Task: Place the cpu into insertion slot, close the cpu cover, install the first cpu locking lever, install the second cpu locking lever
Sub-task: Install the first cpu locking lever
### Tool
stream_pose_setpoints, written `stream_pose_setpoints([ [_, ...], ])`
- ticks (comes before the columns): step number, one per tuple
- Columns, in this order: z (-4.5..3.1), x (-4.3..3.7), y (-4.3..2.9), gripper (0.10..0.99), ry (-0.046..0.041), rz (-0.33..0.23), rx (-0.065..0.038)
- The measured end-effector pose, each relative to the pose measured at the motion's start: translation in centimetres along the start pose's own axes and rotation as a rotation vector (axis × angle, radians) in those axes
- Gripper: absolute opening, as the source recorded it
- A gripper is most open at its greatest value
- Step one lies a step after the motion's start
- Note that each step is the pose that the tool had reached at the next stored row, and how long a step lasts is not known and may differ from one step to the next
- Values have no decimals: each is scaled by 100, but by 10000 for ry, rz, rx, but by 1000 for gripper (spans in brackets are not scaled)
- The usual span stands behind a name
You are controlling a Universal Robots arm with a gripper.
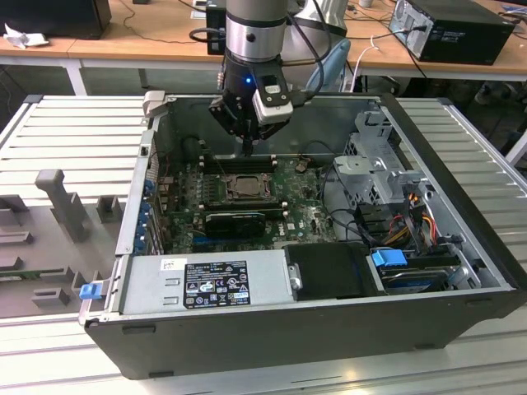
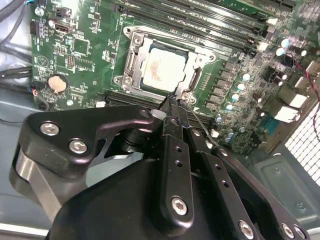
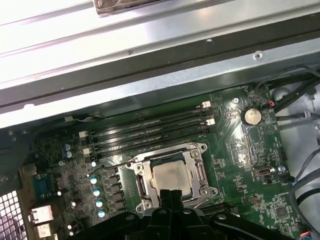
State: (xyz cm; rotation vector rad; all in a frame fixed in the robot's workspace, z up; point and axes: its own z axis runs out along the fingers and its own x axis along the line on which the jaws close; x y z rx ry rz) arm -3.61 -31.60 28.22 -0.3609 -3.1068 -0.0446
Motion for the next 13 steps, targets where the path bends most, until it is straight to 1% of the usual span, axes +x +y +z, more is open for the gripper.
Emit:
stream_pose_setpoints([
  [2,0,0,0,106,7,-271,4],
  [4,0,0,0,106,20,-751,12],
  [12,0,0,0,106,52,-1938,32],
  [13,0,0,0,106,58,-2161,37],
])
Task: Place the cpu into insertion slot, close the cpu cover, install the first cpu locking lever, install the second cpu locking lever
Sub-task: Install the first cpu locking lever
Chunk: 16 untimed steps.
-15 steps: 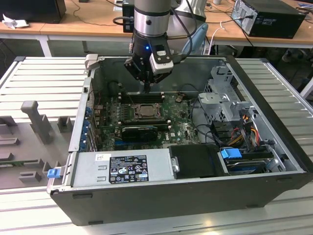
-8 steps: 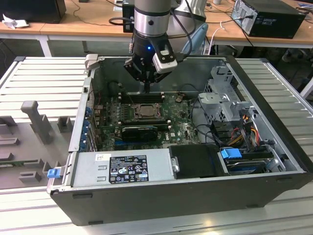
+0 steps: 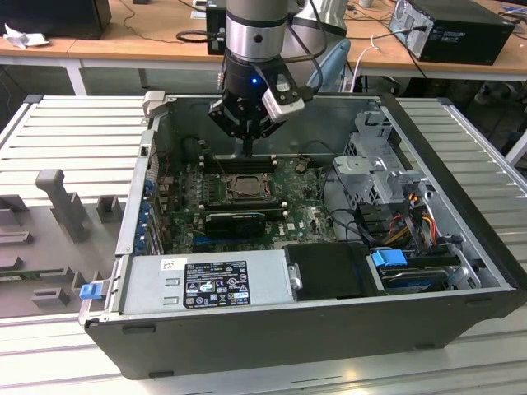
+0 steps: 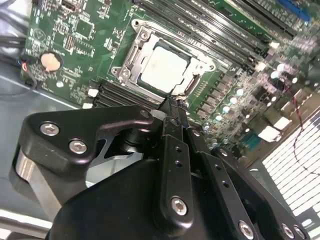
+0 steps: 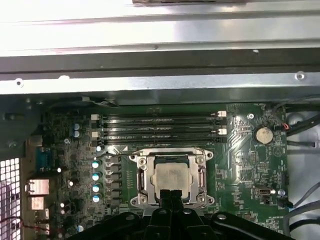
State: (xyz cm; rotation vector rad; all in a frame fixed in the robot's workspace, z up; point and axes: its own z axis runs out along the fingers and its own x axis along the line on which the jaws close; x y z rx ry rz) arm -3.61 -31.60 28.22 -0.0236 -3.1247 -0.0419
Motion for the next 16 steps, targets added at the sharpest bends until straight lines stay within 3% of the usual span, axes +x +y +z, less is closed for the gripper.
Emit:
stream_pose_setpoints([
  [4,0,4,0,106,13,-553,9],
  [16,18,255,-5,106,2,-737,2],
])
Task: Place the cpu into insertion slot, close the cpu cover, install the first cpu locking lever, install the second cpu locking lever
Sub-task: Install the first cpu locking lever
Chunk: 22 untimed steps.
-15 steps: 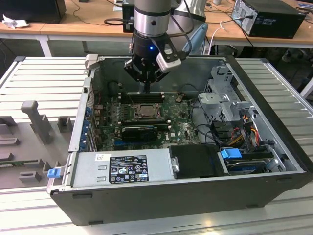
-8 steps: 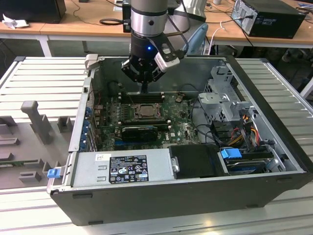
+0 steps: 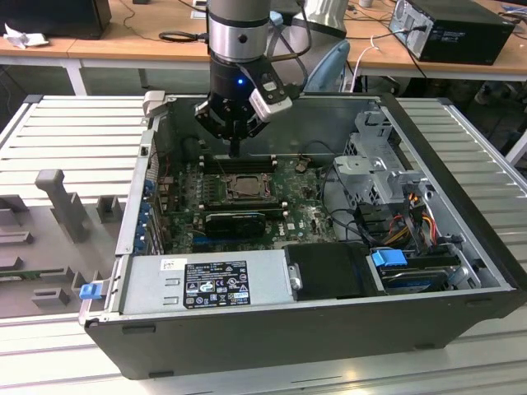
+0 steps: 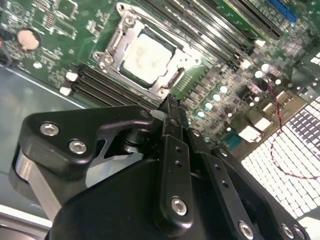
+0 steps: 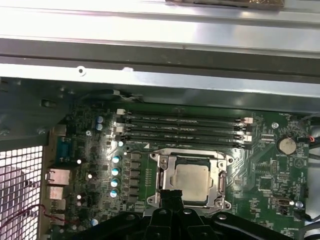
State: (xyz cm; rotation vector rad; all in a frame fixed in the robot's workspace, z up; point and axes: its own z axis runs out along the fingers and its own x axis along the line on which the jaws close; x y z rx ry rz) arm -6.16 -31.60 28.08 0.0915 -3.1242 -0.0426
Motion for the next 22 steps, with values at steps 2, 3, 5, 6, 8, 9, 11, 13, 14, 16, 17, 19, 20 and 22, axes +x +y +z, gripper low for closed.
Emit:
stream_pose_setpoints([
  [2,3,36,2,106,0,-5,1],
  [3,7,53,3,106,-3,-6,0],
  [5,11,77,4,106,-5,-4,-1],
  [6,12,86,5,106,-5,-4,-1],
  [8,14,104,6,106,-7,-4,-3],
  [9,14,113,6,106,-8,-3,-4],
  [11,15,126,7,106,-11,-5,-5],
  [13,16,135,7,106,-11,-5,-4],
  [14,16,139,8,106,-11,-5,-5],
  [16,16,141,8,106,-11,-6,-4],
  [17,16,144,8,106,-11,-4,-5],
  [19,17,147,8,106,-10,-6,-4],
  [20,17,149,8,106,-11,-5,-4],
  [22,18,153,9,106,-11,-4,-5],
])
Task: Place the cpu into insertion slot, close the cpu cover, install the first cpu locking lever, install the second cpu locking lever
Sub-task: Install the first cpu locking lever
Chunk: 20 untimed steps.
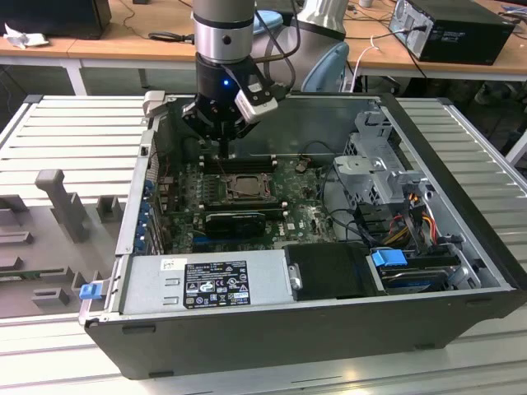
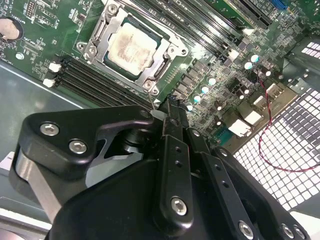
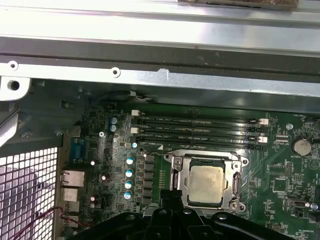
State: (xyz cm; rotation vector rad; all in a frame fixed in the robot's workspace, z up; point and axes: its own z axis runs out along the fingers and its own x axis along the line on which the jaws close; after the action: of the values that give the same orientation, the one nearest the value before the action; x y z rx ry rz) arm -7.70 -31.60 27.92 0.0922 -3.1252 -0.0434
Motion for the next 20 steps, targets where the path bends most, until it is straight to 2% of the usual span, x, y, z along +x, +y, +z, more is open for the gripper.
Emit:
stream_pose_setpoints([
  [11,10,62,3,106,-1,1,0],
  [14,24,121,6,106,1,0,1],
  [20,67,145,7,106,-1,-1,-12],
])
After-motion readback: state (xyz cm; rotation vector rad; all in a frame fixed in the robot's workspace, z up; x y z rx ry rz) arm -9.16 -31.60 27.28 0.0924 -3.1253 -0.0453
